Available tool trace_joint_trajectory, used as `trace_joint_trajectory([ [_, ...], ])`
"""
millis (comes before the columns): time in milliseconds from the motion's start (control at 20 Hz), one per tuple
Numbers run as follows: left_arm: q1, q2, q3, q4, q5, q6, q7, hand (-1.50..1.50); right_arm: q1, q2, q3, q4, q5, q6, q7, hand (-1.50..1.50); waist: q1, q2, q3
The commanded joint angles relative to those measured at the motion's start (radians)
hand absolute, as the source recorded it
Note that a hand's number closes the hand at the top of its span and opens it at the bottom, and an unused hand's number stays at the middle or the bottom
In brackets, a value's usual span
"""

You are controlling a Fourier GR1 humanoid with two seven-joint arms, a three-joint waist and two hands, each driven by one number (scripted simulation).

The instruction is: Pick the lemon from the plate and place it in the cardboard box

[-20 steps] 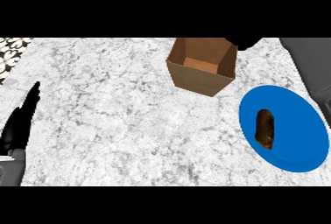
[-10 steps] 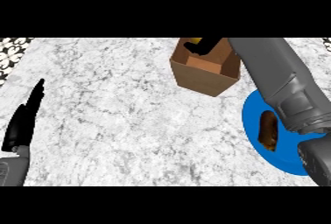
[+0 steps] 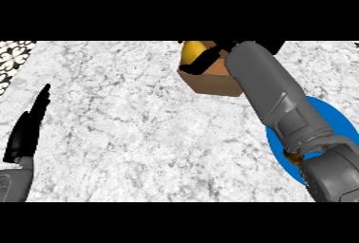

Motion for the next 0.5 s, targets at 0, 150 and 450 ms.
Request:
trace_joint_trajectory([
  [0,-0.019,0.013,0.016,0.016,0.017,-0.022,-0.014,0.00,0.029,0.033,-0.004,0.026,-0.001,-0.013,0.015,-1.50,0.010,0.009,0.000],
  [150,-0.034,-0.006,0.003,0.027,-0.002,-0.007,0.012,0.00,0.008,0.034,-0.034,0.004,-0.033,0.013,-0.006,-1.50,0.002,0.006,0.000],
  [450,-0.044,-0.012,0.006,0.029,-0.015,0.010,0.015,0.00,0.033,0.015,-0.122,-0.045,-0.121,-0.018,-0.110,-1.50,-0.012,0.003,0.001],
])
